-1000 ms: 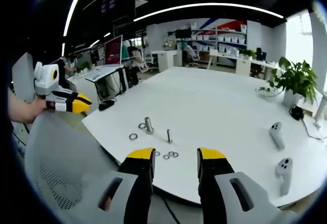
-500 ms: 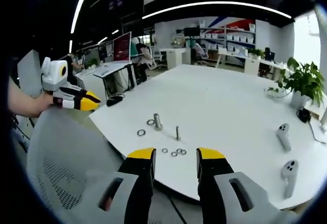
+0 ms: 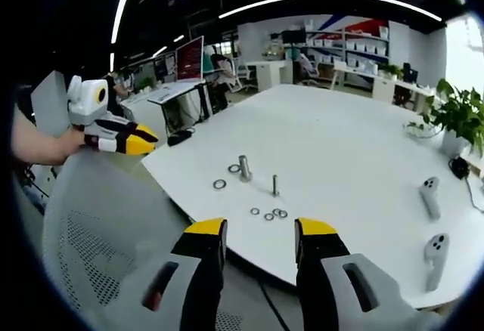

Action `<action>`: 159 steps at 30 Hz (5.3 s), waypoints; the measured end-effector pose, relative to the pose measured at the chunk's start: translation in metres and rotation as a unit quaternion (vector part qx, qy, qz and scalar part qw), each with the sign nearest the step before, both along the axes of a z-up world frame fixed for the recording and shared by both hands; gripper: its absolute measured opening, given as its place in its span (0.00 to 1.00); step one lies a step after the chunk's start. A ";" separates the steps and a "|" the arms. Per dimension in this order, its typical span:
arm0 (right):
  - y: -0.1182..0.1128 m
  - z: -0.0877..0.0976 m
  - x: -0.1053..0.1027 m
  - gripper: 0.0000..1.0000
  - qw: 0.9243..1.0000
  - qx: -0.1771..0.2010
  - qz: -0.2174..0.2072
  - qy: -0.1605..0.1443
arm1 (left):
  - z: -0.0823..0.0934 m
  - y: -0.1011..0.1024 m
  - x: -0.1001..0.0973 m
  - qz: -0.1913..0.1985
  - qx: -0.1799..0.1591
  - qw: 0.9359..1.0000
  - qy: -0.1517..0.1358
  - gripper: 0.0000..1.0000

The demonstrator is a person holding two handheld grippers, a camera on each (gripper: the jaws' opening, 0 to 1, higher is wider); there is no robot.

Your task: Place the washer onto the threaded stud by aligning its center hole with the stud, sliding it down to the base, and recovering from edge contact or off-axis alignment until the washer reaches the visible bottom stop.

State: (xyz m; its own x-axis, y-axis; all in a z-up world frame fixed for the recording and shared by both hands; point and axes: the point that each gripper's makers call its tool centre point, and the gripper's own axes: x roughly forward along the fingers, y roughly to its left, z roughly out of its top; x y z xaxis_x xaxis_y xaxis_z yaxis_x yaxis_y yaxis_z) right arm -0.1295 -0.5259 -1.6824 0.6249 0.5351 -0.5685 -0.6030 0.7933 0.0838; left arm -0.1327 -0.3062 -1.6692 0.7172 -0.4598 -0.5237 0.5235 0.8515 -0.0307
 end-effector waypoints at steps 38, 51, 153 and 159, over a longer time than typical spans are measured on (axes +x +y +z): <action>-0.012 -0.001 0.008 0.35 0.999 0.003 -0.035 0.002 | -0.016 0.014 0.002 0.033 0.026 0.998 0.043 0.14; -0.010 -0.002 0.008 0.36 1.000 0.001 -0.026 0.001 | -0.023 0.016 0.001 0.035 0.033 0.997 0.062 0.13; -0.014 0.000 -0.010 0.40 0.996 0.071 -0.030 0.045 | -0.167 -0.012 0.091 -0.050 0.188 0.936 0.295 0.37; -0.014 -0.002 -0.013 0.40 0.995 0.071 -0.035 0.055 | -0.170 -0.012 0.090 -0.054 0.190 0.934 0.298 0.37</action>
